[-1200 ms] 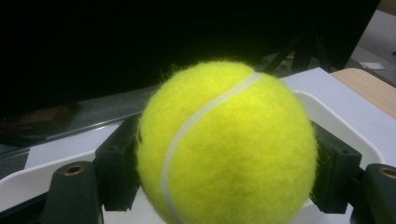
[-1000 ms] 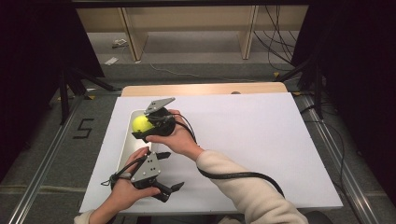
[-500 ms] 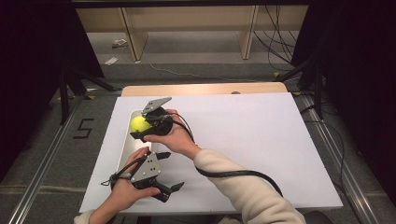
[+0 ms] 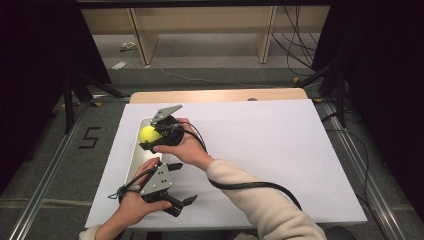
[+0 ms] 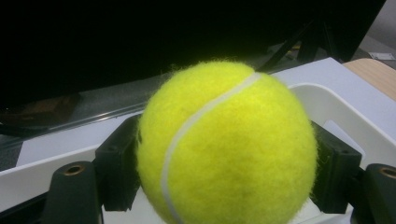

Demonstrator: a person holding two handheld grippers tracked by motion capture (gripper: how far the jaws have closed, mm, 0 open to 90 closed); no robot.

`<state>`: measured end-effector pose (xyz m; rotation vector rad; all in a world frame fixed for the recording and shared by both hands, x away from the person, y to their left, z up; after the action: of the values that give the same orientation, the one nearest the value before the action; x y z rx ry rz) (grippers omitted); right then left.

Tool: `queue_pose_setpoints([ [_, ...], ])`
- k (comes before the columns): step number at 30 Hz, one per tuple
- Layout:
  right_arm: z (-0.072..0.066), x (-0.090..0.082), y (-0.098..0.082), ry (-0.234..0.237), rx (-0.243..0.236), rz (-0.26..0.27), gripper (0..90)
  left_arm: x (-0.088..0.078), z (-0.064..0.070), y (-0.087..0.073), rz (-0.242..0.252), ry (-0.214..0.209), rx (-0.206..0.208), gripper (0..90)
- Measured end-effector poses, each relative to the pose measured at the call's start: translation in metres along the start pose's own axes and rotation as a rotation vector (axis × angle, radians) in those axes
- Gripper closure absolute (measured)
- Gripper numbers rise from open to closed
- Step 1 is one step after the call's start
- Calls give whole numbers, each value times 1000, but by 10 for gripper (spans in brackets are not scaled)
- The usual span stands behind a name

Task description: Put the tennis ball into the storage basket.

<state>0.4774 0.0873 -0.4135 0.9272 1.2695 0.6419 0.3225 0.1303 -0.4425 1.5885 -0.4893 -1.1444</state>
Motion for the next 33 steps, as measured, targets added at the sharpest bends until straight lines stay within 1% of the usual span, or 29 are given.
queue_pose_setpoints([
  [9, 1, 3, -1, 4, -4, -8, 260, 0, 0, 0, -1, -2, 1, 0],
  [15, 0, 5, -1, 15, -3, -25, 261, 0, 0, 0, -1, -2, 0, 0],
  [18, -1, 7, -1, 14, -11, -24, 261, 0, 0, 0, -2, -2, 2, 0],
  [21, -1, 8, 0, 16, -8, -29, 261, 0, 0, 0, -2, -2, 3, 0],
  [26, 0, 10, -1, 16, -18, -35, 261, 0, 0, 0, -3, -2, 4, 0],
  [27, -1, 10, -1, 18, -12, -35, 260, 0, 0, 0, -3, -2, 4, 0],
  [30, -1, 11, -1, 20, -12, -40, 260, 0, 0, 0, -3, -2, 3, 0],
  [33, -1, 12, -2, 21, -19, -45, 261, 0, 0, 0, -4, -2, 4, 0],
])
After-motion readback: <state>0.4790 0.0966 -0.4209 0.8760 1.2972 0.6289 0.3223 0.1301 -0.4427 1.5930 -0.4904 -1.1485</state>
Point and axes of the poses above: each handheld gripper's, and its own axes: x roughly forward along the jaws, y roughly out of its top, z roughly to its right, the point moved 2 cm from there along x, roughly forward along the jaws, and after that the axes turned 8 degrees about -x, right-handed, at the moved point
